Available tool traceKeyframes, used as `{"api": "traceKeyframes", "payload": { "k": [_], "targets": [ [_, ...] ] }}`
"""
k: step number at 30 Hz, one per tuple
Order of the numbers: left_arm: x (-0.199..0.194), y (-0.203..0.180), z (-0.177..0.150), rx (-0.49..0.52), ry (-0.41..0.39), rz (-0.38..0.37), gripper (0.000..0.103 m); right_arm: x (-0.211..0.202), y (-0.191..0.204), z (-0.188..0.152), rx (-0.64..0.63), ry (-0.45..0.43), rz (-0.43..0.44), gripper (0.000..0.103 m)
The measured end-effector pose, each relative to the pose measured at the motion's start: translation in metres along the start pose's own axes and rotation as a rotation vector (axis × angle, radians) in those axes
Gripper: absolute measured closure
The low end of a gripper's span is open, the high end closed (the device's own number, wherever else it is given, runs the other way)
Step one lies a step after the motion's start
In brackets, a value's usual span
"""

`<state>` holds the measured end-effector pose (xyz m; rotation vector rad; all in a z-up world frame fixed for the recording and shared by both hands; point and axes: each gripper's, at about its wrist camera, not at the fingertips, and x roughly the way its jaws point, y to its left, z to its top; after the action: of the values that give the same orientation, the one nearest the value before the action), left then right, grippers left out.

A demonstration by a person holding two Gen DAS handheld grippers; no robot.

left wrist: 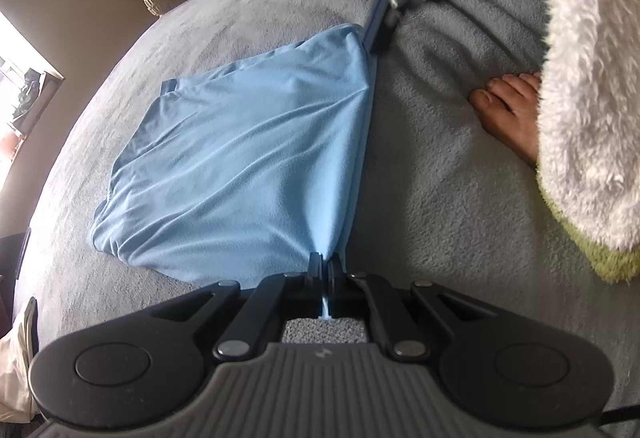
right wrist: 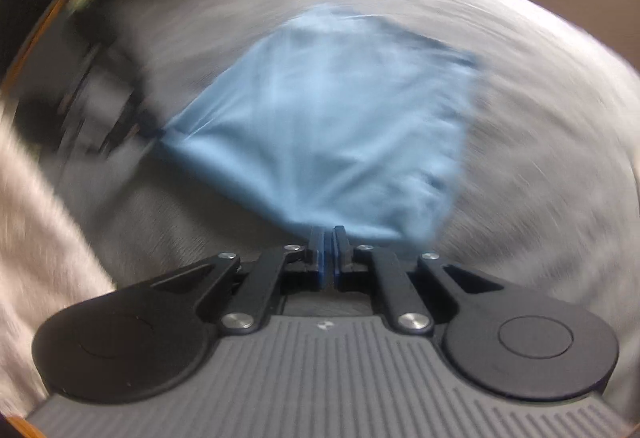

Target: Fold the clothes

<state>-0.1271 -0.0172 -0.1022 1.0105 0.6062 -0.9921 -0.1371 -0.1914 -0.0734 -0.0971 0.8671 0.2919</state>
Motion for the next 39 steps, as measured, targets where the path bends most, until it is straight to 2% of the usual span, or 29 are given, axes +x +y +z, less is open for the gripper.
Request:
{"api": "traceKeyframes", "payload": {
  "k": [4,7,11,16,19,23,25,28,30,32,36,39],
  "targets": [
    [0.0,-0.002,0.0,0.009,0.004,0.003,0.1,-0.015,-0.037,-0.016,0.308,-0.075,-0.034,0.098],
    [0.0,-0.003,0.0,0.013,0.009,0.007,0.1,-0.014,-0.052,-0.018,0.403,-0.106,-0.035,0.098],
    [0.0,-0.004,0.001,0.013,0.013,0.01,0.1,-0.006,-0.059,-0.016,0.431,-0.113,-0.042,0.093],
    [0.0,-0.005,0.001,0.012,0.017,0.012,0.1,0.012,-0.07,-0.017,0.511,-0.07,0.036,0.091],
    [0.0,-0.004,0.0,0.008,0.018,0.01,0.1,0.01,-0.07,-0.022,0.561,-0.114,0.081,0.1],
    [0.001,-0.003,0.0,0.005,0.02,0.004,0.1,0.003,-0.079,-0.044,0.747,-0.172,0.04,0.101],
    [0.001,-0.003,0.0,0.005,0.019,0.002,0.1,0.006,-0.085,-0.06,0.862,-0.181,0.062,0.101],
    [0.002,-0.003,0.0,0.01,0.017,0.003,0.1,0.007,-0.086,-0.069,0.947,-0.22,0.086,0.101],
    [0.002,-0.002,-0.001,0.008,0.016,0.002,0.1,0.006,-0.088,-0.073,1.011,-0.254,0.123,0.101],
    [0.002,-0.001,-0.001,0.006,0.015,0.0,0.1,0.008,-0.094,-0.08,1.109,-0.275,0.202,0.101],
    [0.003,-0.001,-0.001,0.009,0.014,0.002,0.1,0.017,-0.104,-0.11,1.427,-0.333,0.385,0.1],
    [0.003,-0.002,-0.001,0.012,0.013,0.004,0.1,0.025,-0.104,-0.137,1.651,-0.366,0.475,0.1]
  ]
}}
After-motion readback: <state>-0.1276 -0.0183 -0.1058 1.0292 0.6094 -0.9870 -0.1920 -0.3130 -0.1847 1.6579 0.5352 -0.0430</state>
